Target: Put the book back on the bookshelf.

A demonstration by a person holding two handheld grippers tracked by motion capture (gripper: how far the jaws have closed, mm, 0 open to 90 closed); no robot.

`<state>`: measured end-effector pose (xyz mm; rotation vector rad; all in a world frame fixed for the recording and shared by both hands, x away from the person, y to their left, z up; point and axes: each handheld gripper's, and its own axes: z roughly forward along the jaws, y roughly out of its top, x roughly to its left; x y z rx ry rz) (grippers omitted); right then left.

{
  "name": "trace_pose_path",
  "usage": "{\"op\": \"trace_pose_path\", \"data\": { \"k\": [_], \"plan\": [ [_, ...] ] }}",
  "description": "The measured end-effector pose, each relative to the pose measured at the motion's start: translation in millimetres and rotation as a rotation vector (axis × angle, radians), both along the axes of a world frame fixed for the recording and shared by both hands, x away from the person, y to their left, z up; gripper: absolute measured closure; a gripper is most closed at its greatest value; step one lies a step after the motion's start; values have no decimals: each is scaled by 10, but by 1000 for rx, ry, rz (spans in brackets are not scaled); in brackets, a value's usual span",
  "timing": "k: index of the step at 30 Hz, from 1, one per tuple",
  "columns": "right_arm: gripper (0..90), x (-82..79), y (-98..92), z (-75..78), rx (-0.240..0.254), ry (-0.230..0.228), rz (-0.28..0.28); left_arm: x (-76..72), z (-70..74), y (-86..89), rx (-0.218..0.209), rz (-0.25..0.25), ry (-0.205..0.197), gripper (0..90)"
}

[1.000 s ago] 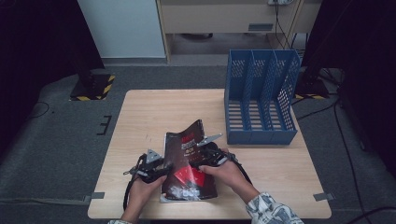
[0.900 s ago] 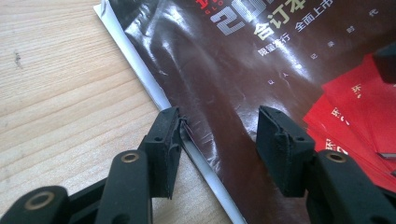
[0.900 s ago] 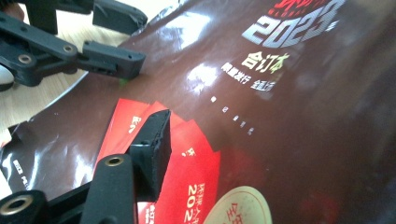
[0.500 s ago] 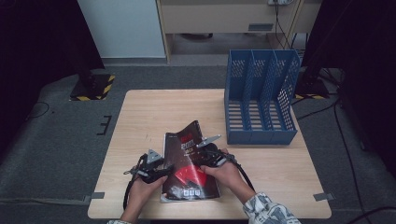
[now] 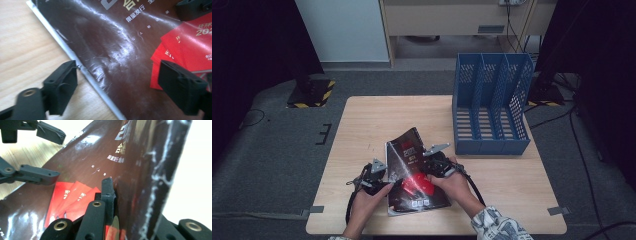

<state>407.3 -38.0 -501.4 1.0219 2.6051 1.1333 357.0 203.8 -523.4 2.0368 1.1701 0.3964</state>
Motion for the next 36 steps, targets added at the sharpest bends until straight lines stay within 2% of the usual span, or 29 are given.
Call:
{"op": "trace_pose_path", "data": {
  "k": [3,6,8,10,18,19,20,21,27,36],
  "plan": [
    [837,8,-17,76,6,-28,-6,-5,-1,41,-21,-1,14,76],
    [839,7,-28,119,5,-40,-8,1,-7,39,-41,1,24,75],
    [839,10,-33,145,4,-48,-6,0,-8,30,-42,-4,27,75],
    [840,15,-39,170,5,-47,-3,-3,-15,22,-26,-5,32,79],
    [847,4,-29,291,10,-82,13,-11,-23,2,-40,-23,54,95],
    [850,2,-16,327,15,-90,17,-17,-29,-17,-59,-23,70,95],
    [850,2,-16,327,15,-90,17,-17,-29,-17,-59,-23,70,95],
    [851,0,-7,355,13,-97,26,-17,-38,-32,-90,-27,88,95],
    [860,-8,1,439,32,-123,35,-9,-49,-52,-88,-53,94,104],
    [867,-30,5,496,44,-132,38,4,-48,-80,-91,-75,99,107]
  ]
}}
